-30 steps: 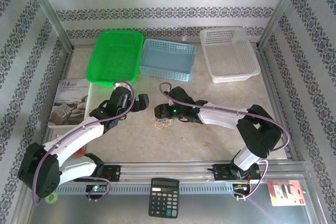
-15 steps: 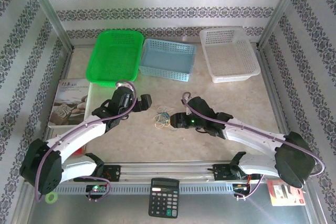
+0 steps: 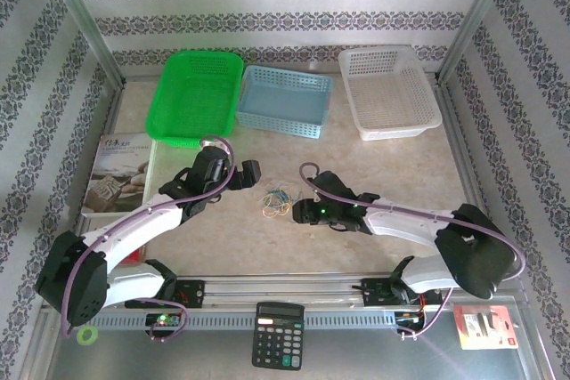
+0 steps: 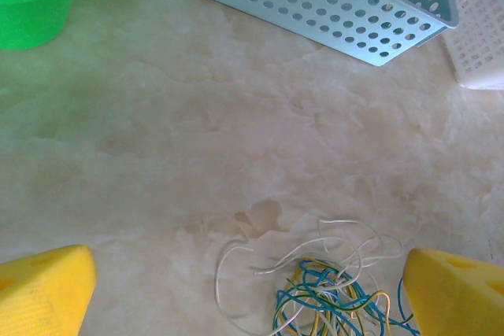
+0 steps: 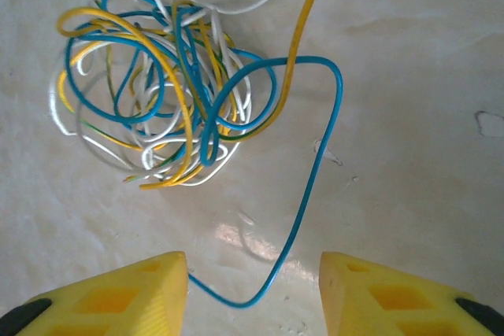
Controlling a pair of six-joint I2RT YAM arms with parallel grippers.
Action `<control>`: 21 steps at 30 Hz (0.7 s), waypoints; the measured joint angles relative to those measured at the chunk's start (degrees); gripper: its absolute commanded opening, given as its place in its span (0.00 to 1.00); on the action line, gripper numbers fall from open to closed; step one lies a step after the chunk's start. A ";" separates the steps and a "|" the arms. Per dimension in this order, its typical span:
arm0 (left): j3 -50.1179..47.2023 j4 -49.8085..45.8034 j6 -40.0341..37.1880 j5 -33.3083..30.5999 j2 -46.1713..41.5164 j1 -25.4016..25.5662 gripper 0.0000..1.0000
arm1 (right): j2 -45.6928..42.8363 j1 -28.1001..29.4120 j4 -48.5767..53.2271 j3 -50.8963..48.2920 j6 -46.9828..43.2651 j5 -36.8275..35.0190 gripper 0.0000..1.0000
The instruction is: Untangle the cables
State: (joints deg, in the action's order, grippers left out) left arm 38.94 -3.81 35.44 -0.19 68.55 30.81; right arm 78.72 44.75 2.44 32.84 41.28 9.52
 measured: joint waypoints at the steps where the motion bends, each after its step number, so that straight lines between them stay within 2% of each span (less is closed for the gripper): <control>1: 0.00 0.00 0.00 0.00 0.00 0.02 1.00 | 0.83 0.00 -0.57 0.00 0.17 0.00 0.46; 2: 0.00 0.00 0.00 -0.02 0.00 0.13 1.00 | 1.60 0.00 -1.14 0.00 0.37 0.02 0.45; 4: 0.09 0.02 0.02 0.02 0.02 0.42 1.00 | 2.91 0.00 -2.23 0.02 0.42 0.22 0.35; 7: 0.15 0.02 0.02 0.00 0.02 0.70 1.00 | 4.28 -0.04 -3.19 0.04 0.57 0.79 0.04; 8: 0.22 0.04 0.04 0.00 0.02 0.72 1.00 | 4.39 -0.11 -3.39 0.07 0.66 1.05 0.00; 13: 0.59 0.22 0.33 0.02 0.02 0.74 1.00 | 2.89 -1.68 -3.50 0.13 0.57 2.99 0.00; 21: 1.66 0.26 0.61 2.38 0.02 0.74 1.00 | -8.55 -7.26 -1.64 4.04 0.87 10.01 0.00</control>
State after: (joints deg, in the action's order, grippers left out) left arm 40.60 -3.55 36.05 2.20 68.58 31.55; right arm 70.17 37.50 0.80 36.88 42.15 19.53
